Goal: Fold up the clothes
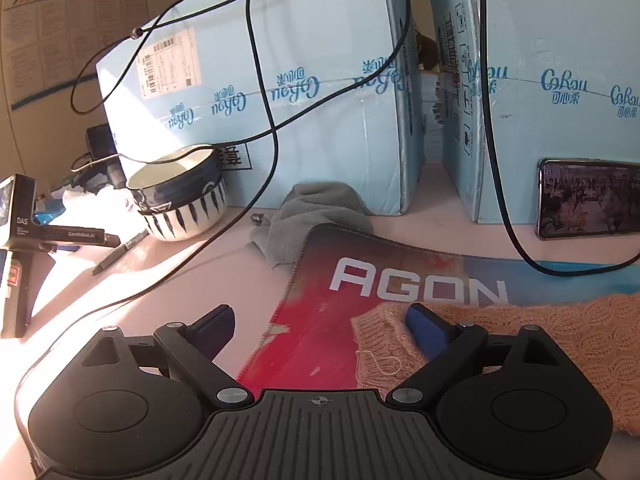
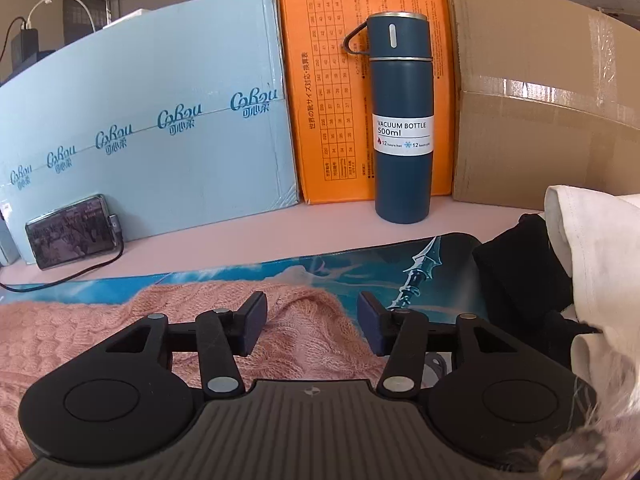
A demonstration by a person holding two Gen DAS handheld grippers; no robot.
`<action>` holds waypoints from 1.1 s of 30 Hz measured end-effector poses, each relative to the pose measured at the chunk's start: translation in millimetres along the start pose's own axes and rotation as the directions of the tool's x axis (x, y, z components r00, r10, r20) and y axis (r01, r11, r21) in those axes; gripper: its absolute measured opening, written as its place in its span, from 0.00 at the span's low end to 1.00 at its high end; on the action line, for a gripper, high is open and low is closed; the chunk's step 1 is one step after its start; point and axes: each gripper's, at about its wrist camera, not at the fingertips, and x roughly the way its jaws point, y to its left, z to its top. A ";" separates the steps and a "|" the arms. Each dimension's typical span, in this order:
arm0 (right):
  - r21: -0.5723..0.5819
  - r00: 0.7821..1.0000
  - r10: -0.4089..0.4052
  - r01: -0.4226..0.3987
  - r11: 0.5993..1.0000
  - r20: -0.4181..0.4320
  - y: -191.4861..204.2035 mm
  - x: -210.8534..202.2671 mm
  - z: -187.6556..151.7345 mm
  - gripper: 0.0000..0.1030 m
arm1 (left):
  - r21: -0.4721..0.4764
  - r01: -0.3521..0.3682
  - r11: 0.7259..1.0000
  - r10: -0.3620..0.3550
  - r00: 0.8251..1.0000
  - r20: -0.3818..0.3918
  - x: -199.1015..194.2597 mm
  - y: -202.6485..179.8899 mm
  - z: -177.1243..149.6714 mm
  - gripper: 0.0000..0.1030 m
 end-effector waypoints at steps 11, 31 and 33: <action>0.067 0.982 0.187 -0.186 0.980 -0.016 0.3 -20.2 -11.2 0.66 | 0.307 0.769 0.562 -0.822 0.561 0.099 -162.9 -96.8 -59.8 0.94; 0.075 0.955 0.297 -0.295 0.952 -0.015 6.0 -36.1 -19.8 0.67 | 0.150 0.890 0.430 -0.889 0.447 -0.103 -130.3 -154.2 -61.4 0.05; 0.082 0.953 0.303 -0.301 0.950 -0.009 5.1 -36.9 -19.5 0.67 | 0.091 0.890 0.448 -0.890 0.453 -0.046 -130.2 -146.3 -54.1 0.04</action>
